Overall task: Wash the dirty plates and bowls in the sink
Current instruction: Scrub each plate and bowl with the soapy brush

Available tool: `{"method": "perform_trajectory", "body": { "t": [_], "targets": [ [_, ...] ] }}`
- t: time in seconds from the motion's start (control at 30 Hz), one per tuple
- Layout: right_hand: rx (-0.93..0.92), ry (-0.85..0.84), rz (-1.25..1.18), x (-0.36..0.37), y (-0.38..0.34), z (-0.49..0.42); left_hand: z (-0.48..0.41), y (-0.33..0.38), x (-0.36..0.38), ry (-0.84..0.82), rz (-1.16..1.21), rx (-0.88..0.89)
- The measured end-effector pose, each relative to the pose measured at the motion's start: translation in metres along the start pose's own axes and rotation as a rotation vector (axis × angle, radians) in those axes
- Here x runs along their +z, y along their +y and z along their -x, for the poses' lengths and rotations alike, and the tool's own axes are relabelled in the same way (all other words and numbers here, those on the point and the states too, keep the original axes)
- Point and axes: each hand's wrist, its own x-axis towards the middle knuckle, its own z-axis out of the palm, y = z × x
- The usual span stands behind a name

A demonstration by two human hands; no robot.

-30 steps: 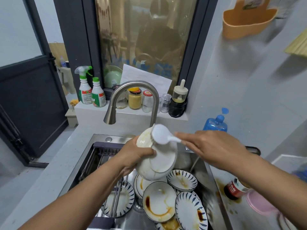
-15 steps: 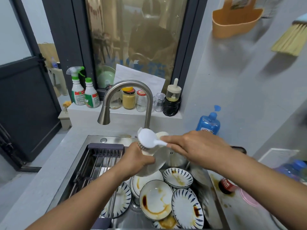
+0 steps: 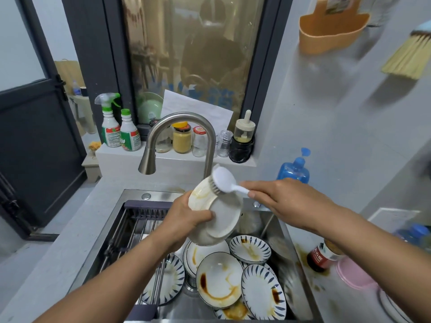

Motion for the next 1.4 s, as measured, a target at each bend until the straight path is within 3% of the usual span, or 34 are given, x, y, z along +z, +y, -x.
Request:
{"method": "perform_trajectory", "body": {
  "t": [0.2, 0.37, 0.57, 0.73, 0.9, 1.1, 1.23, 1.4],
  "targets": [
    [0.116, -0.022, -0.118, 0.007, 0.029, -0.005, -0.002, 0.000, -0.005, 0.067, 0.291, -0.061],
    [0.085, 0.013, -0.300, 0.035, 0.039, 0.005, -0.004, 0.000, -0.008, 0.091, 0.586, -0.114],
    [0.072, -0.009, -0.133, 0.060, 0.019, 0.029, -0.006, -0.007, -0.001, 0.169, 0.896, -0.222],
    [-0.010, 0.031, 0.214, 0.065, -0.014, 0.037, -0.008, -0.014, 0.014, 0.289, 0.929, -0.339],
    [0.162, 0.048, 0.099, 0.055, 0.016, 0.028, -0.003, -0.014, 0.016, 0.271, 0.990, -0.329],
    [-0.049, -0.001, 0.190, 0.073, -0.029, 0.045, -0.006, -0.010, 0.025, 0.336, 0.981, -0.399],
    [-0.078, 0.093, 0.287, 0.091, -0.024, 0.045, -0.007, -0.011, 0.021, 0.325, 0.947, -0.371],
    [0.116, 0.093, 0.102, 0.063, 0.012, 0.033, 0.004, -0.007, 0.012, 0.274, 0.914, -0.333]
  ]
}}
